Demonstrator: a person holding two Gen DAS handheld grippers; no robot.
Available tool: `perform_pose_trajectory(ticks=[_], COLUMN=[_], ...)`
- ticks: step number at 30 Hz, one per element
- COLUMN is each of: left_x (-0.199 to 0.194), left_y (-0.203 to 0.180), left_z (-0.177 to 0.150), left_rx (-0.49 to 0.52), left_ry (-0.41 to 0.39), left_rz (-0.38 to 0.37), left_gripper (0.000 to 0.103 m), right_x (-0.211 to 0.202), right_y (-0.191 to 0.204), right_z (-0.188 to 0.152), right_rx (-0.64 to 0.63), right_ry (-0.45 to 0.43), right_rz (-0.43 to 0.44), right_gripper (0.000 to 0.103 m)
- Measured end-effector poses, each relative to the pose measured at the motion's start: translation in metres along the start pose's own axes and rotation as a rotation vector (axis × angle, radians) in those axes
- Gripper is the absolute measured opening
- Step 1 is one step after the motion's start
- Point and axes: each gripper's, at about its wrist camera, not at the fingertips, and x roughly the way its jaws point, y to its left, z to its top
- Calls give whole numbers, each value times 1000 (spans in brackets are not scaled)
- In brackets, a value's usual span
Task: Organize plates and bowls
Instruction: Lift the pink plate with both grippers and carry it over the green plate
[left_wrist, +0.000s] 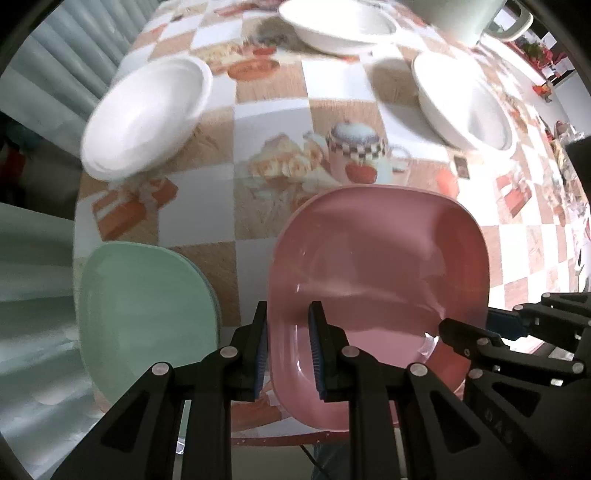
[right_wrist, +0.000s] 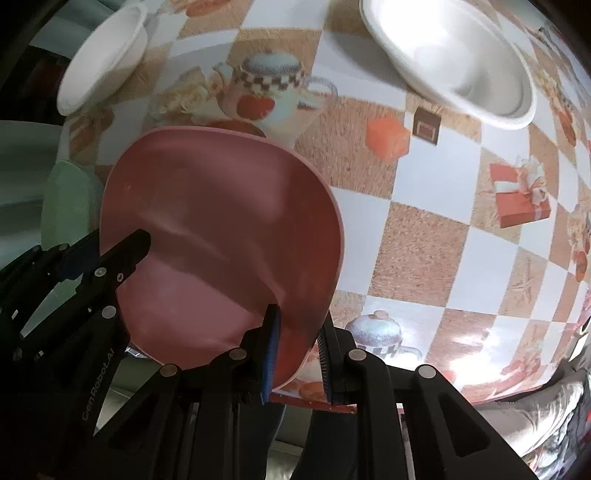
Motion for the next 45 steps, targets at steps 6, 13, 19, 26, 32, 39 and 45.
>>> perform_pose_trajectory(ticks=[6, 13, 19, 26, 32, 39, 45], left_x=[-26, -49, -59, -63, -54, -38, -27], left_y=[20, 42, 73, 112, 134, 146, 148], left_z=[-4, -16, -24, -31, -32, -30, -27], left_rx=[-27, -95, -122, -155, -150, -124, -103], left_ry=[-39, -77, -88, -97, -85, -62, -54], left_rz=[2, 18, 61, 105, 148, 182, 187], left_gripper=[21, 21, 21, 21, 21, 21, 21], right_x=[-25, -50, -59, -53, -32, -12, 10], right_y=[12, 42, 72, 111, 137, 151, 145], right_z=[1, 1, 3, 6, 6, 8, 13], right_rx=[-29, -100, -169, -219, -233, -238, -232], right_ry=[-38, -73, -81, -60, -10, 30, 53], right_rz=[2, 15, 37, 69, 95, 96, 97], right_gripper=[21, 21, 21, 21, 21, 21, 21])
